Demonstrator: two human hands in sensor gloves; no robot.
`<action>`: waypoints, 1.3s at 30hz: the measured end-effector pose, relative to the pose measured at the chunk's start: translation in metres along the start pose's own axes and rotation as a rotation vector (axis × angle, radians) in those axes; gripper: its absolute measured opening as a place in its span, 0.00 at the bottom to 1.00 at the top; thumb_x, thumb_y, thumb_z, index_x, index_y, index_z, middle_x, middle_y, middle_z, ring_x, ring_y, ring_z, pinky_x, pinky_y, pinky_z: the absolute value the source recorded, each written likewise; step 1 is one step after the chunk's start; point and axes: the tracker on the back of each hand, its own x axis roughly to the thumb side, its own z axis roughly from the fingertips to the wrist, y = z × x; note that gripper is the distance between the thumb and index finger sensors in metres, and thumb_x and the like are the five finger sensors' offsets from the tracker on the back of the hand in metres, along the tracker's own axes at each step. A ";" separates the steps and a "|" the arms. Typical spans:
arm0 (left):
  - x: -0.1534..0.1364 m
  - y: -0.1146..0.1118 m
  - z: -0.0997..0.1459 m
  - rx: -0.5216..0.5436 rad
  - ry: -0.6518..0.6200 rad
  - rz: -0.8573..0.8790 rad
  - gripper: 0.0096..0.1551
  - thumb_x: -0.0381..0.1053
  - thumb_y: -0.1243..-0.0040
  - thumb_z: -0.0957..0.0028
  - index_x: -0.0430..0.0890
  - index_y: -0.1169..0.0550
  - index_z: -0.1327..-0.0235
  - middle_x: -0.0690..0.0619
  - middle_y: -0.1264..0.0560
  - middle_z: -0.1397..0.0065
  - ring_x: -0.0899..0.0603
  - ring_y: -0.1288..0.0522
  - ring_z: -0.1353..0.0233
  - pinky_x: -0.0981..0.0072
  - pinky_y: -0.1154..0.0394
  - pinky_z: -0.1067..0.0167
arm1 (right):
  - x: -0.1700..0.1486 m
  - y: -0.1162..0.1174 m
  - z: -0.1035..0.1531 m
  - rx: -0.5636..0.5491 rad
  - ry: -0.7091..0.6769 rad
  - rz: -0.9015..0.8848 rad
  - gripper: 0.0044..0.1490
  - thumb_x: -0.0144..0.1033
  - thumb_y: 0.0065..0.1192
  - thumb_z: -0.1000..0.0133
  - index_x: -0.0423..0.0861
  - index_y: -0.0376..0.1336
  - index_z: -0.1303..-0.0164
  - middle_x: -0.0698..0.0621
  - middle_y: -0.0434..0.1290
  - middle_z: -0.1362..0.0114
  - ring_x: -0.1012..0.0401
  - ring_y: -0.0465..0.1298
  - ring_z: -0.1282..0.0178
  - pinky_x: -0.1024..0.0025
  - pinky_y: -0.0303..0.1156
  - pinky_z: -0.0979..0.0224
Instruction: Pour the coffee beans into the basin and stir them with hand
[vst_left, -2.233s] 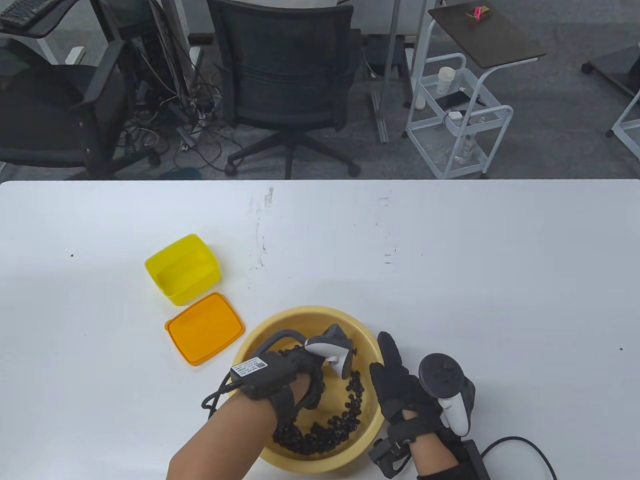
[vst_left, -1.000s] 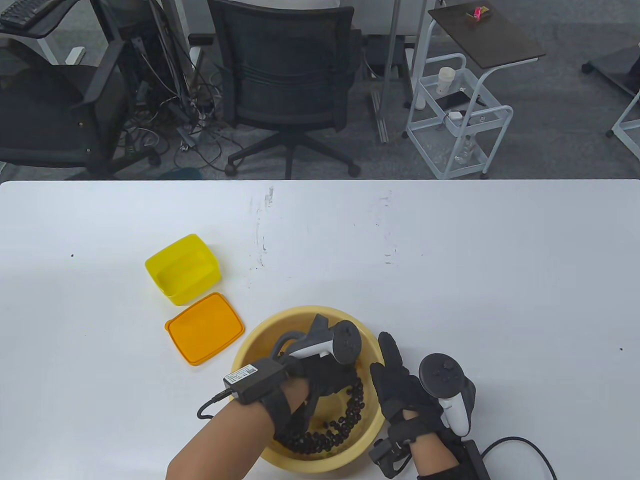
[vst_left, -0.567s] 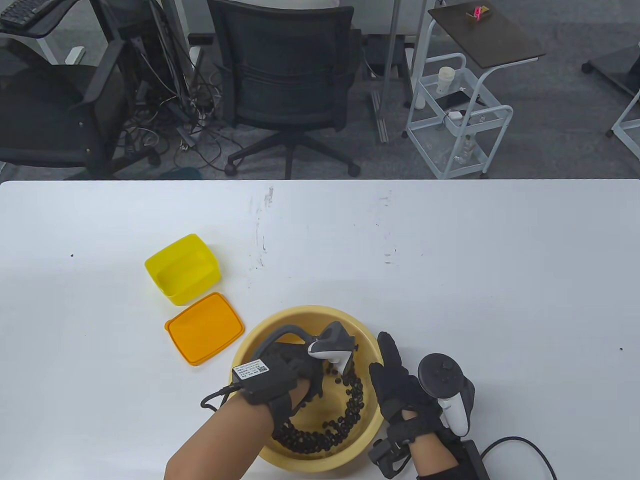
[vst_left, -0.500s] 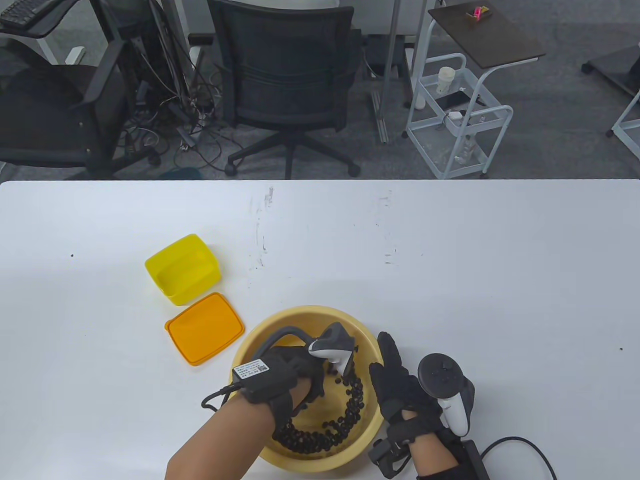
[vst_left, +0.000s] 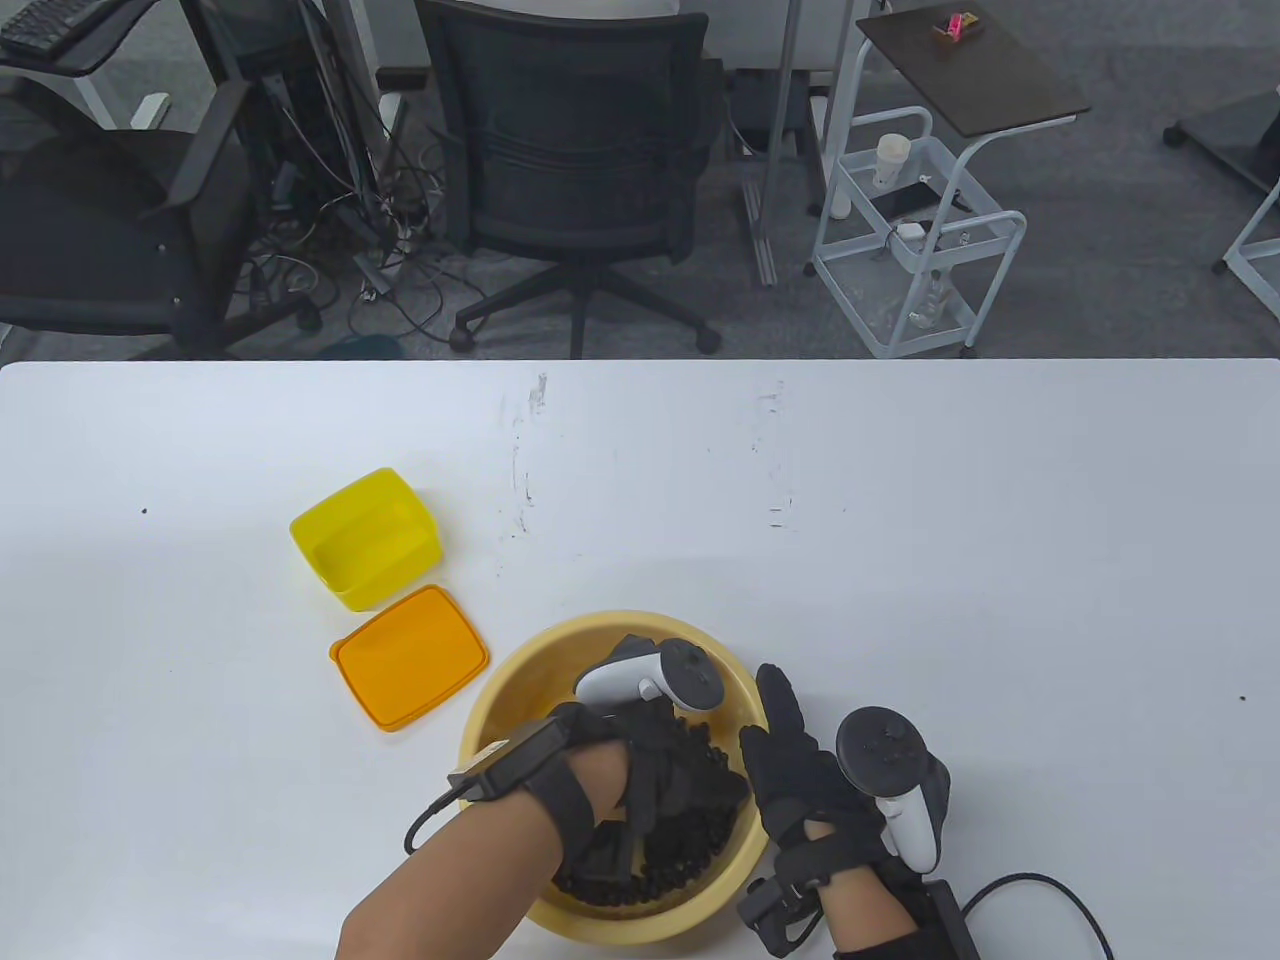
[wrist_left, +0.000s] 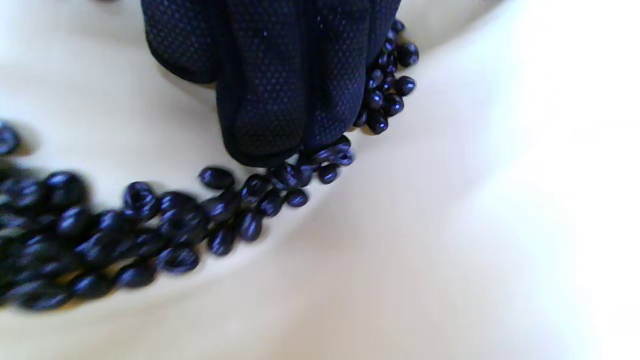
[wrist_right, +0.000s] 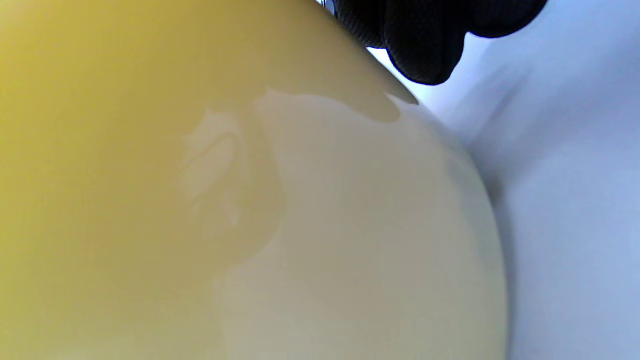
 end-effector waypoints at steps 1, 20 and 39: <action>0.000 0.002 0.002 0.045 -0.019 0.013 0.41 0.66 0.62 0.41 0.33 0.32 0.35 0.46 0.20 0.39 0.42 0.14 0.42 0.50 0.29 0.33 | 0.000 0.000 0.000 0.001 0.000 -0.001 0.41 0.45 0.39 0.38 0.47 0.31 0.21 0.33 0.52 0.24 0.35 0.65 0.31 0.37 0.56 0.31; 0.012 0.012 0.023 0.500 0.153 -0.668 0.32 0.64 0.55 0.44 0.51 0.33 0.30 0.48 0.31 0.27 0.39 0.30 0.29 0.43 0.48 0.23 | 0.000 0.000 0.000 0.004 0.000 -0.005 0.41 0.45 0.39 0.38 0.48 0.31 0.21 0.33 0.52 0.24 0.35 0.65 0.30 0.37 0.56 0.31; -0.016 -0.005 -0.003 -0.186 0.404 -0.349 0.49 0.69 0.59 0.50 0.31 0.09 0.69 0.41 0.06 0.69 0.36 0.08 0.69 0.50 0.23 0.40 | 0.000 0.000 0.000 0.007 -0.005 -0.004 0.41 0.44 0.39 0.38 0.47 0.31 0.21 0.32 0.52 0.24 0.35 0.65 0.31 0.36 0.56 0.31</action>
